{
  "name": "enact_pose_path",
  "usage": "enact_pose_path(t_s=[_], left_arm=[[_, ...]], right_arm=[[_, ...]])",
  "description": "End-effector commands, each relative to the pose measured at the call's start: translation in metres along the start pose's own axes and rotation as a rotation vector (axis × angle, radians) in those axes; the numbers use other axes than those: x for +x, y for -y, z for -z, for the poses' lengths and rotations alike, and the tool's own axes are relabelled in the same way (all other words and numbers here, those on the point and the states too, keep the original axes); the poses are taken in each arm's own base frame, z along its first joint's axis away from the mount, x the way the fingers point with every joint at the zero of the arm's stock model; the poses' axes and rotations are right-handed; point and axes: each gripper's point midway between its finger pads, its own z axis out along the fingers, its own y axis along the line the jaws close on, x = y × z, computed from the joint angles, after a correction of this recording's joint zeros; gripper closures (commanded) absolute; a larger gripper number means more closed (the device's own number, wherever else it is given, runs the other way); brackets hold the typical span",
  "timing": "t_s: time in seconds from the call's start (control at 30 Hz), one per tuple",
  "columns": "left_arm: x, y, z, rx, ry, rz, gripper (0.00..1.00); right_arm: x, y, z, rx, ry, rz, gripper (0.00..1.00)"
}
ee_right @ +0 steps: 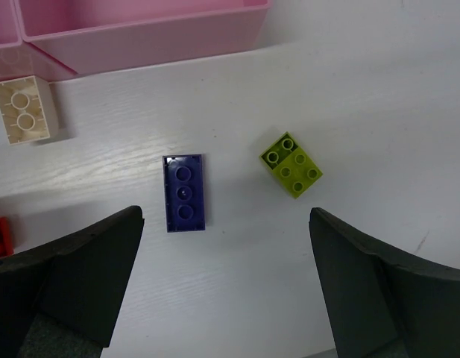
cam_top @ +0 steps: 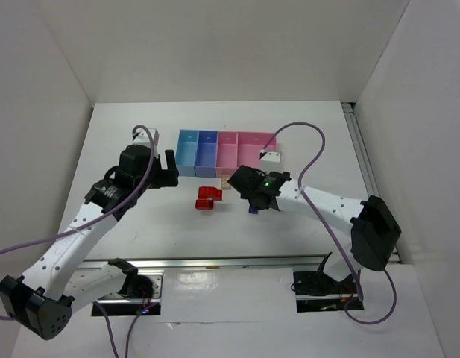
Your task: Sort the legos into containers by color
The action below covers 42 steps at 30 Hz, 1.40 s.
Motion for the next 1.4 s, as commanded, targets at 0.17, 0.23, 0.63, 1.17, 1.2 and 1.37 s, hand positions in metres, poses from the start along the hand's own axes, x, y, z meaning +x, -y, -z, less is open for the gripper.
enact_pose_path(t_s=[0.17,0.23,0.63,1.17,1.2,1.37], left_arm=[[-0.008,-0.004,0.0,-0.038,-0.009,-0.001,0.0],[-0.007,-0.005,-0.001,-0.043,-0.021,-0.014,0.0],[0.03,0.039,0.018,0.183,-0.153,-0.059,0.08],[0.092,0.081,-0.001,0.112,-0.287,-0.028,0.12],[0.093,0.083,-0.004,0.105,-0.286,-0.024,0.12],[0.098,0.085,-0.016,0.031,-0.261,-0.001,0.14]], right_arm=[[-0.002,-0.01,0.005,-0.068,0.027,-0.01,0.01],[-0.007,-0.023,0.013,-0.179,0.037,-0.044,0.01],[-0.014,-0.028,0.062,-0.517,0.069,-0.041,0.05],[-0.026,-0.022,0.058,-0.469,0.08,-0.108,0.01],[-0.028,-0.02,0.057,-0.462,0.082,-0.114,0.01],[-0.033,-0.015,0.054,-0.46,0.083,-0.128,0.01]])
